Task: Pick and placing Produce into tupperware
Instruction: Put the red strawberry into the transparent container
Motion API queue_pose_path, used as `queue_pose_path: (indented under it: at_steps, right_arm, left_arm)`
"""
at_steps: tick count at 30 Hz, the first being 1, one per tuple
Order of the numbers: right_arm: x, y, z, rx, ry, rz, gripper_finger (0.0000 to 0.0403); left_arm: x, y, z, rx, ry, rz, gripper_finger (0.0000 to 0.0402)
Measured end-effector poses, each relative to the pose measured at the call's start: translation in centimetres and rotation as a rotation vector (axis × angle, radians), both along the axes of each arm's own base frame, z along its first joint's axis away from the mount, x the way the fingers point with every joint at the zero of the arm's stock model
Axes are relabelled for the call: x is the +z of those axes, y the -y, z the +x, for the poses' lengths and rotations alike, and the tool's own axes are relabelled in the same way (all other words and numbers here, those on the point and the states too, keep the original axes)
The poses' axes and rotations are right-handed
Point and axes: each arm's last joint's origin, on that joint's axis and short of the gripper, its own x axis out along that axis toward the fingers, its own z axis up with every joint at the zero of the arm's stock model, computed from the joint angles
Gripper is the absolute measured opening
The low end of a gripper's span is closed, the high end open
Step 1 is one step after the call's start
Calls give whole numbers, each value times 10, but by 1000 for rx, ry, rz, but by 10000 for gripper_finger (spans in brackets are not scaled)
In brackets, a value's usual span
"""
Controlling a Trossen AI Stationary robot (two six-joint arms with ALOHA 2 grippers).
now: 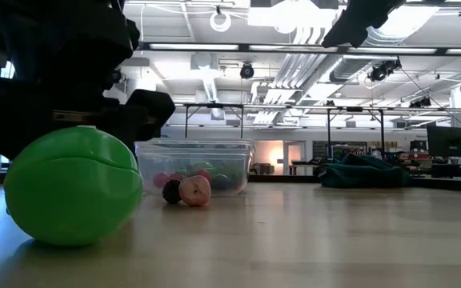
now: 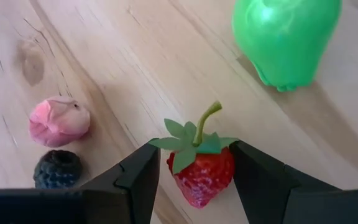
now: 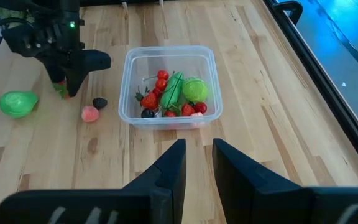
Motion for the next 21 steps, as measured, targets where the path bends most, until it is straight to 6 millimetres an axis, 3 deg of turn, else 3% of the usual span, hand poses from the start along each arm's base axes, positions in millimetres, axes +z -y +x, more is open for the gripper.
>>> queue_pose_path:
  at_steps: [14, 21]
  right_arm:
    - [0, 0, 0, 0, 0, 0, 68]
    - [0, 0, 0, 0, 0, 0, 68]
  left_arm:
    - [0, 0, 0, 6, 0, -5, 180]
    - [0, 0, 0, 7, 2, -6, 131]
